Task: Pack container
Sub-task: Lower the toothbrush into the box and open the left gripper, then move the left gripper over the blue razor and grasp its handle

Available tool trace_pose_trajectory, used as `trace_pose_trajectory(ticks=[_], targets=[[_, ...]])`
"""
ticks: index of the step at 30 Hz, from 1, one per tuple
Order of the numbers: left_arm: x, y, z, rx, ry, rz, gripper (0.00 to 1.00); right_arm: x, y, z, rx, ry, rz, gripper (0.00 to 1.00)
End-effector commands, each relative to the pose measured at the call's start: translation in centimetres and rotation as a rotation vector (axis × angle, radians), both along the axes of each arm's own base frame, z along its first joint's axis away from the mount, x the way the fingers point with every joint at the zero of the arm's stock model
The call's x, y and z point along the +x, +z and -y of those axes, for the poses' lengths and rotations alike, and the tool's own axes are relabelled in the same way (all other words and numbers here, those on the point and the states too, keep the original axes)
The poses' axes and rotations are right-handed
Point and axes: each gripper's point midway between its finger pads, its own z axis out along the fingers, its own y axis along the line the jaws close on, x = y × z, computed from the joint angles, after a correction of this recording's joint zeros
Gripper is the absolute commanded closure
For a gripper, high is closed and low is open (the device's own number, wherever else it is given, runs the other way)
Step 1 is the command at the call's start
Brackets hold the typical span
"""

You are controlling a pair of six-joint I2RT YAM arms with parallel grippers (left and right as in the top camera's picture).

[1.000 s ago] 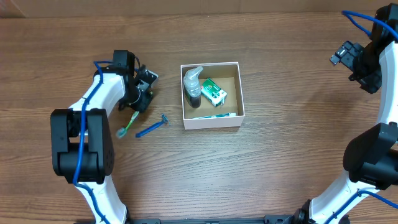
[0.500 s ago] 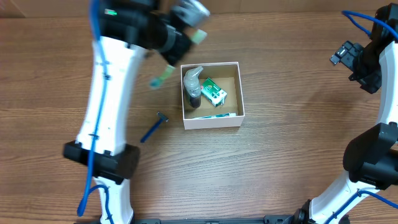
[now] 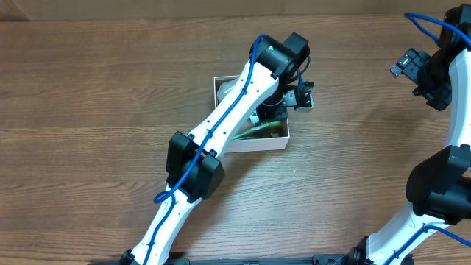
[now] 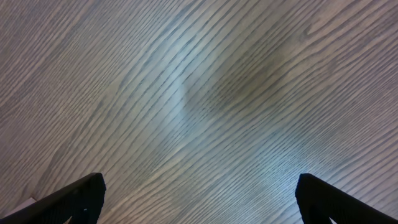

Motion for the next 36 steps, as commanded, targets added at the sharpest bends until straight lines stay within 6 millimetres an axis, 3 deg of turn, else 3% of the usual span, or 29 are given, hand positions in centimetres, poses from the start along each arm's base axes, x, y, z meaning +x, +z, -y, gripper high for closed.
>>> trace_pose_trajectory(ticks=[1, 3, 4, 5, 7, 9, 11, 12, 14, 17, 19, 24, 32, 36], targets=[[-0.3, 1.9, -0.2, -0.019, -0.011, 0.022, 0.87, 0.0, 0.4, 0.2, -0.019, -0.006, 0.006, 0.0], [-1.2, 3.4, 0.0, -0.044, -0.013, 0.02, 0.85, 0.0, 0.4, 0.2, -0.019, -0.006, 0.006, 0.0], [-1.9, 5.1, 0.4, -0.076, -0.024, 0.031, 0.81, 0.0, 0.4, 0.2, -0.019, -0.006, 0.006, 0.0], [-2.7, 8.2, 0.6, -0.122, -0.002, 0.082, 0.67, 0.0, 0.4, 0.2, -0.019, -0.006, 0.006, 0.0], [-2.8, 11.6, -0.4, -0.146, 0.082, 0.156, 0.61, 0.0, 0.4, 0.2, -0.019, -0.006, 0.006, 0.0], [-3.0, 15.4, -3.1, -0.161, 0.217, 0.231, 0.53, 0.0, 0.4, 0.2, -0.019, -0.006, 0.006, 0.0], [-1.6, 18.1, -6.8, -0.197, 0.404, 0.282, 0.33, 0.0, 0.4, 0.2, -0.019, -0.006, 0.005, 0.0], [-0.5, 18.9, -9.2, -0.209, 0.498, 0.294, 0.26, 0.0, 0.4, 0.2, -0.019, -0.006, 0.006, 0.0], [1.3, 19.0, -12.9, -0.212, 0.632, 0.294, 0.22, 0.0, 0.4, 0.2, -0.019, -0.006, 0.006, 0.0], [2.8, 16.6, -18.1, -0.169, 0.797, 0.208, 0.21, 0.0, 0.4, 0.2, -0.019, -0.006, 0.006, 0.0], [1.6, 12.1, -20.2, -0.096, 0.853, 0.043, 0.11, 0.0, 0.4, 0.2, -0.019, -0.006, 0.005, 0.0], [-2.3, 4.4, -21.7, 0.099, 0.864, -0.182, 0.0, 0.0, 0.4, 0.2, -0.019, -0.006, 0.006, 0.0], [-3.6, -5.6, -21.8, 0.126, 0.911, -0.238, 0.0, 0.0, 0.4, 0.2, -0.019, -0.006, 0.006, 0.0], [-3.3, -8.9, -21.8, 0.101, 0.963, -0.198, 0.0, 0.0, 0.4, 0.2, -0.019, -0.006, 0.006, 0.0]])
